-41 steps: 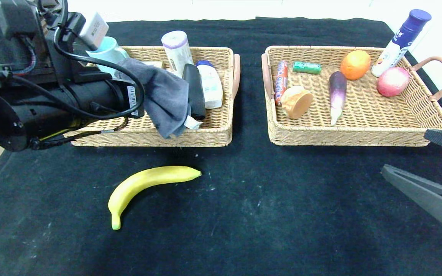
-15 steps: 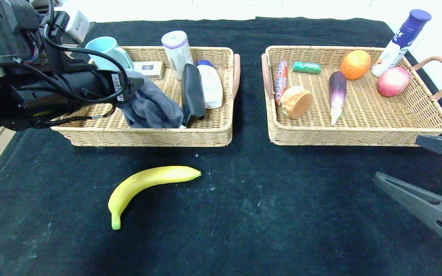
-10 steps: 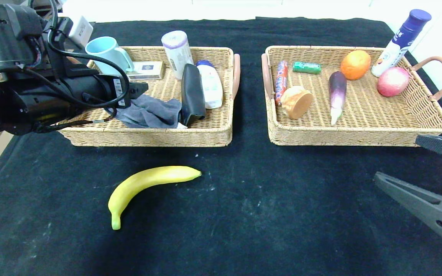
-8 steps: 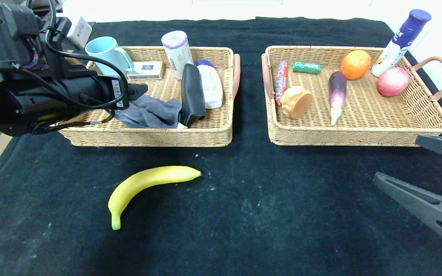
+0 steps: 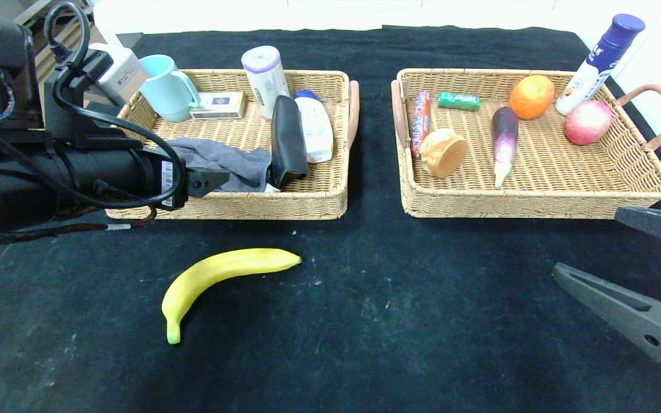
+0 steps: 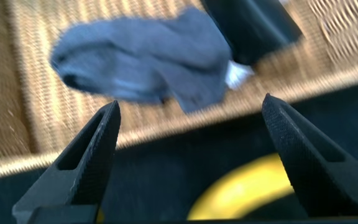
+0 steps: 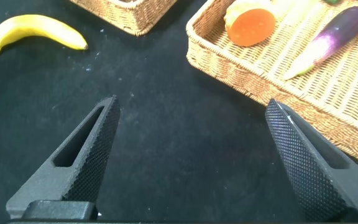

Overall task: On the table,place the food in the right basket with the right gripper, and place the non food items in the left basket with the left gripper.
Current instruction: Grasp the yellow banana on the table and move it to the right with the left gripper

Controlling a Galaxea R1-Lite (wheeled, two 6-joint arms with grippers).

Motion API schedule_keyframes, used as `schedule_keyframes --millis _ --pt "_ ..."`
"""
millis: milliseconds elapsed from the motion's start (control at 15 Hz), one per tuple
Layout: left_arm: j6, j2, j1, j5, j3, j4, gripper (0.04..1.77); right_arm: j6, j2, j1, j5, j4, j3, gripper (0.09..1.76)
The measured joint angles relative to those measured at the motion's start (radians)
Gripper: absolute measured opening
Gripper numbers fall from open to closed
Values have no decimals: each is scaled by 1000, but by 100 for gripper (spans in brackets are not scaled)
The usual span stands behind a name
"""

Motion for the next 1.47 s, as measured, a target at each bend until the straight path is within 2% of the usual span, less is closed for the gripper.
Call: schedule_keyframes --millis 200,533,800,1133,1467 --pt "6 -36 -32 -8 -7 161 168 0 2 2 1 0 0 171" --pt "32 -40 -58 5 31 324 169 1 1 16 2 0 1 171" --pt "22 -17 -56 0 108 333 170 1 -1 20 3 0 1 171" --pt "19 17 -53 1 129 330 170 1 -1 21 2 1 3 171" --pt "25 55 -43 0 166 226 171 0 -2 21 -4 1 3 171"
